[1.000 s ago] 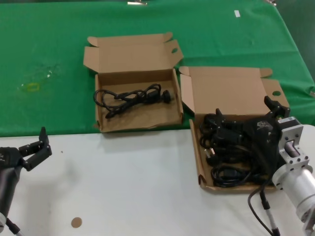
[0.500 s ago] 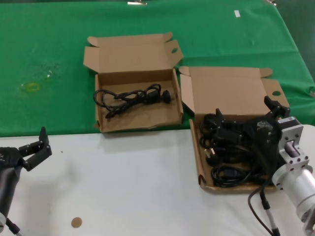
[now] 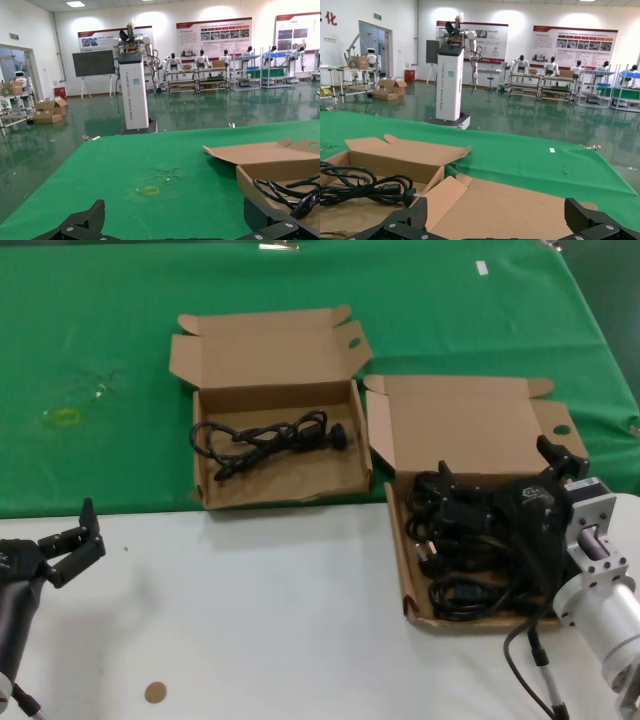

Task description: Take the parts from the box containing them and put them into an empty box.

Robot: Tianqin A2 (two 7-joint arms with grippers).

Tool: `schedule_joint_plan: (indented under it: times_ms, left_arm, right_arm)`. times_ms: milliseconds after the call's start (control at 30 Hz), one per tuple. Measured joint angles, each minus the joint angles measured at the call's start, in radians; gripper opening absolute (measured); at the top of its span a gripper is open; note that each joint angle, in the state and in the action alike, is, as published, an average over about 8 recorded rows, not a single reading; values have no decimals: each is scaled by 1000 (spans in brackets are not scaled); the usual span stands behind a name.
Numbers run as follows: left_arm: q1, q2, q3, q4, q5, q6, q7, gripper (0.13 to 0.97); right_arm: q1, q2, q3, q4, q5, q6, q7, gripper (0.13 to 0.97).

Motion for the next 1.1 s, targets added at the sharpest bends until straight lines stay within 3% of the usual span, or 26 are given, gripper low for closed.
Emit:
schedule_joint_plan:
  times_ms: [1100]
  left_arm:
    - [0, 0, 0, 0, 0, 0, 0, 966]
  right_arm:
    - [0, 0, 0, 0, 0, 0, 0, 966]
